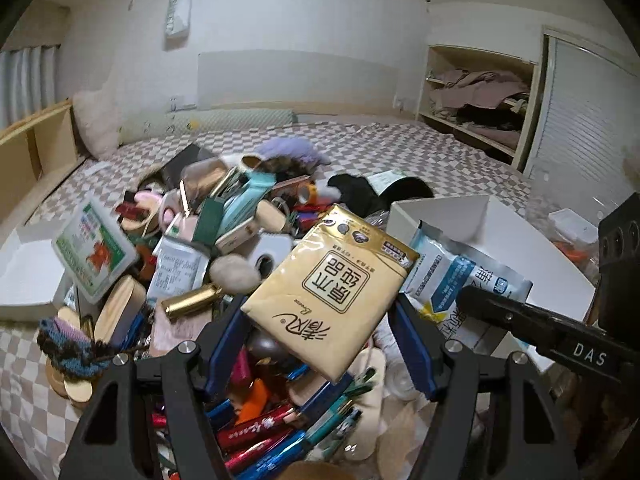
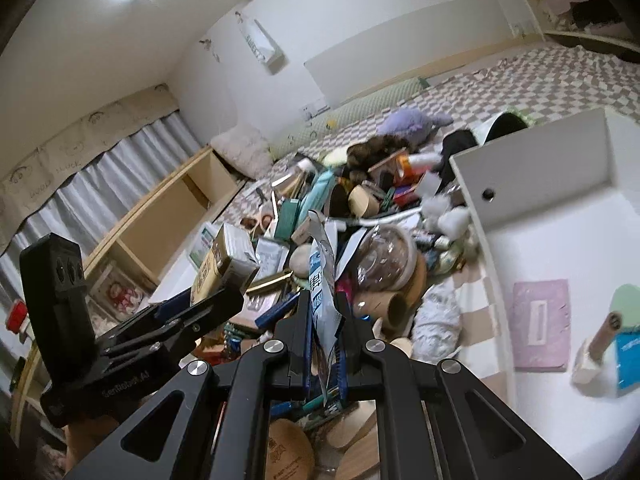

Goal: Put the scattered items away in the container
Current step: 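Carry the yellow tissue packet and tube packet over the white shoebox with both tools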

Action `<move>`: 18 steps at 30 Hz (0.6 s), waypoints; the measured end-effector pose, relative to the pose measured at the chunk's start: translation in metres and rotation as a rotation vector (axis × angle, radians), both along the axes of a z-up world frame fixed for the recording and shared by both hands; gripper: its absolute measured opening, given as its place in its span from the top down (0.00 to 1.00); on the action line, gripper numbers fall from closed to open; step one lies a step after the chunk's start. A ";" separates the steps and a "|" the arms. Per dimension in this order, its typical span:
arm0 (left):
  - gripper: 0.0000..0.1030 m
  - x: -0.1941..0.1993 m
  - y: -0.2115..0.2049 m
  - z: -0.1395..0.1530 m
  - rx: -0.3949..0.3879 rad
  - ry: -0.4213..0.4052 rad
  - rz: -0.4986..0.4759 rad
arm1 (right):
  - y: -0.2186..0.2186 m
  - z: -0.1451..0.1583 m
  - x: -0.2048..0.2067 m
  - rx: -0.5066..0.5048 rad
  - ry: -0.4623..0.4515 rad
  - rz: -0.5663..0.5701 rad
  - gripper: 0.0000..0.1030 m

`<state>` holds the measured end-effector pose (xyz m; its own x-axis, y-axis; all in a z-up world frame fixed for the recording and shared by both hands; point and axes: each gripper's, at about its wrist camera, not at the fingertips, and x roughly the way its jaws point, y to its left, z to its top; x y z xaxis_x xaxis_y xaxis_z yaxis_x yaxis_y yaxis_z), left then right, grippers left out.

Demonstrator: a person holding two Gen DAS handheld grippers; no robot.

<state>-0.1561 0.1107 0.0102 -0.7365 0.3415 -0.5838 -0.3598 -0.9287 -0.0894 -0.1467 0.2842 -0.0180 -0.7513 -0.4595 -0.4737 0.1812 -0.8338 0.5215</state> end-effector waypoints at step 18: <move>0.32 -0.003 0.089 0.021 0.069 0.024 -0.132 | 0.095 0.022 0.020 0.046 0.023 -0.170 0.90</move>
<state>-0.1594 0.1997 0.0312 -0.6956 0.4751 -0.5389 -0.4814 -0.8650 -0.1411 -0.1270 0.3795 0.0040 -0.8272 -0.3037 -0.4728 0.0474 -0.8761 0.4798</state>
